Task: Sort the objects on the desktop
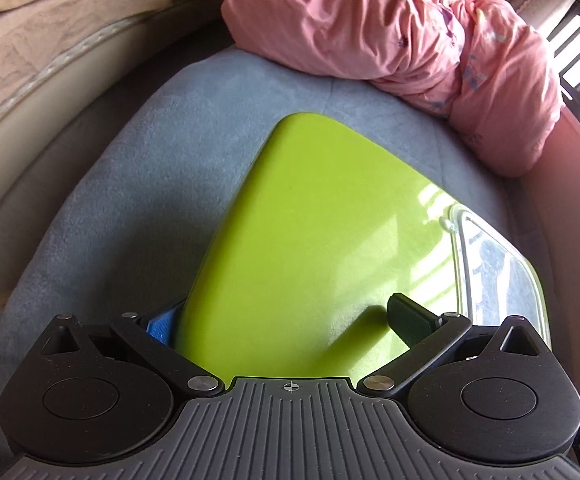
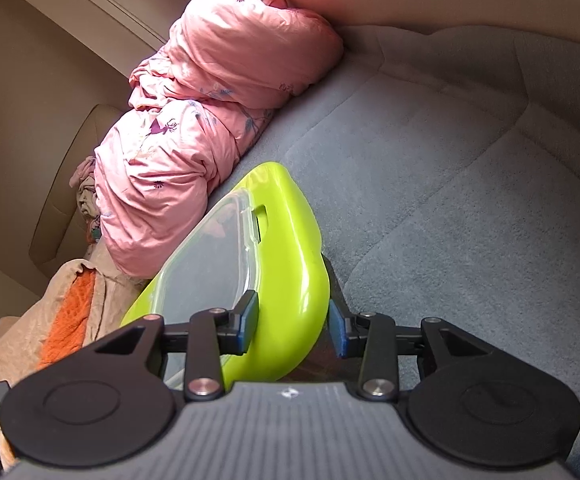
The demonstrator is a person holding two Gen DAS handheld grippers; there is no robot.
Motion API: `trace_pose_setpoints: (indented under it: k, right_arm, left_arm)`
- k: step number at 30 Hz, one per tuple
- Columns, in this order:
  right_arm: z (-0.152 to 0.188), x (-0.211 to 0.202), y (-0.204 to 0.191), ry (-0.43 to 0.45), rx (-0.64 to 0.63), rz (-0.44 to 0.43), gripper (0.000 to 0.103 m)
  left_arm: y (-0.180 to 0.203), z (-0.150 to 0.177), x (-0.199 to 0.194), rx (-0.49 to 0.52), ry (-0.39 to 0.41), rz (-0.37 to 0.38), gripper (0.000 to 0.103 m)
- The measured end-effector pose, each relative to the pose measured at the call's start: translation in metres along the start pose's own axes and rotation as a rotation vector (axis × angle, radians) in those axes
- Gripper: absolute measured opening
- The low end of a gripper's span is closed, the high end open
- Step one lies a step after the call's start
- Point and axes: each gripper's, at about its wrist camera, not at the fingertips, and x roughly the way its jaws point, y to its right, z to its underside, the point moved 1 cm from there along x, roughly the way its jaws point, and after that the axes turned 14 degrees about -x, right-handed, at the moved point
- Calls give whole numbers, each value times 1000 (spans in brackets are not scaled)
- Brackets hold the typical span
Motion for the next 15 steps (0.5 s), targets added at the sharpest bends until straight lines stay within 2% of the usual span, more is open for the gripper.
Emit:
trace_pose_setpoints:
  k: [1, 3, 4, 5, 7, 9, 10, 12, 15]
  right_arm:
    - [-1, 0, 0, -11, -1, 10, 42]
    - [-2, -2, -2, -42, -2, 40, 49]
    - [-2, -4, -3, -51, 0, 54, 56]
    - [-1, -8, -4, -48, 11, 62, 70]
    - [3, -20, -5, -41, 36, 76, 92]
    - [7, -32, -7, -43, 60, 93, 93]
    - [7, -38, -10, -71, 58, 103, 93]
    - [5, -52, -21, -98, 34, 67, 93]
    - [-1, -83, -53, -101, -23, -44, 103]
  left_arm:
    - [-1, 0, -2, -6, -8, -2, 103]
    - [-7, 1, -13, -32, 1, 12, 103]
    - [-12, 2, -23, -50, 11, 26, 103]
    - [-17, 3, -34, -68, 18, 35, 103]
    - [-24, 8, -59, -89, 17, 31, 103]
    - [-26, 15, -88, -64, 24, -6, 103]
    - [-23, 20, -105, -25, 37, -35, 103]
    - [-11, 36, -137, 84, 66, -94, 103]
    - [8, 65, -189, 251, 97, -97, 103]
